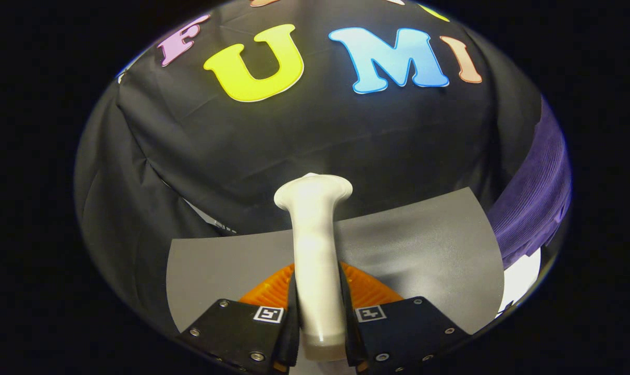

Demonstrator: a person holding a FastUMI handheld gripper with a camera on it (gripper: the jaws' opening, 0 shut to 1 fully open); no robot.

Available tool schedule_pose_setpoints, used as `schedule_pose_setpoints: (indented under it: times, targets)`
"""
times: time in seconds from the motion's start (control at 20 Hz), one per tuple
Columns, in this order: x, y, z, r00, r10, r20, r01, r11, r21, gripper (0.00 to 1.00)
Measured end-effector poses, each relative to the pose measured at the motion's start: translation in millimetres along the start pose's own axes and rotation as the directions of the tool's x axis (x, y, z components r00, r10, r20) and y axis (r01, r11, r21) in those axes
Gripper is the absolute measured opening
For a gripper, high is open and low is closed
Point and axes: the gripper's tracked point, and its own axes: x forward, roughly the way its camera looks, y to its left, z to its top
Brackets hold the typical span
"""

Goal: Iron the clothes twice with a garment steamer, once on the left side and once on the right side.

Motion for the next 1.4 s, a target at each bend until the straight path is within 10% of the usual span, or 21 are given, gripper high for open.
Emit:
schedule_pose_setpoints:
  times: [0.6, 1.4]
  targets:
    - [-87, -7, -1, 0.956, 0.073, 0.285, -0.04, 0.992, -0.118, 0.33]
    - [-295, -91, -35, 0.742, 0.189, 0.643, -0.025, 0.966, -0.256, 0.33]
